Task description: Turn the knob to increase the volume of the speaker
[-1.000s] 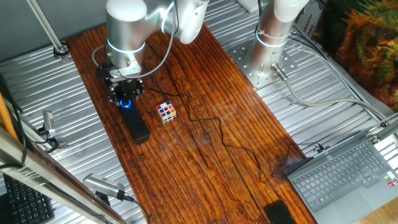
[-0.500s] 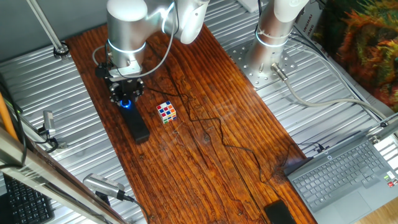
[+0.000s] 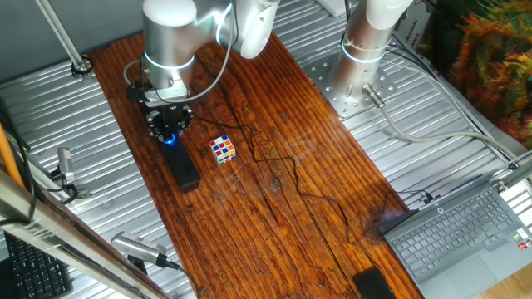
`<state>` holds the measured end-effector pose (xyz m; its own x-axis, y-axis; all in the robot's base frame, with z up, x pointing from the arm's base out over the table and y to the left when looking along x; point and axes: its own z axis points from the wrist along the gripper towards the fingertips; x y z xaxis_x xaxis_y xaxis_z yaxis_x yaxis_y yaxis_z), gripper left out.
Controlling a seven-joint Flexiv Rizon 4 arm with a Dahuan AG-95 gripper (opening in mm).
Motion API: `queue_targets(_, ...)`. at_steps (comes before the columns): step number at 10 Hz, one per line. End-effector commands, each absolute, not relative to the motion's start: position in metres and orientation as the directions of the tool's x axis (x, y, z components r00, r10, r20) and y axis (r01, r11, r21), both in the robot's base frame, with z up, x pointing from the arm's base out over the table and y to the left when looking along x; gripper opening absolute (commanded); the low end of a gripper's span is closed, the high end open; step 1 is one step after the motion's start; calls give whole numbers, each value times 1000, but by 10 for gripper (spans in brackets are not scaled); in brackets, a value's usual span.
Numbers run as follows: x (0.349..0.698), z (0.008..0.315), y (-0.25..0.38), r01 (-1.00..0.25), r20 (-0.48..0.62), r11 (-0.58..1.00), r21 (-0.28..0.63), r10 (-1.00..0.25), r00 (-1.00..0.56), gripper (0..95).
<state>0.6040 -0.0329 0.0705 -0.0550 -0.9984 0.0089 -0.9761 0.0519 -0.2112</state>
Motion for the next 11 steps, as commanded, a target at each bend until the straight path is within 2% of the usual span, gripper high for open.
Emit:
queue_targets(1, 604, 71, -33, -975, 7, 55, -214, -998, -58, 380)
queue_targets(11, 605, 69, -33, -975, -5, 60, -215, -998, -60, 380)
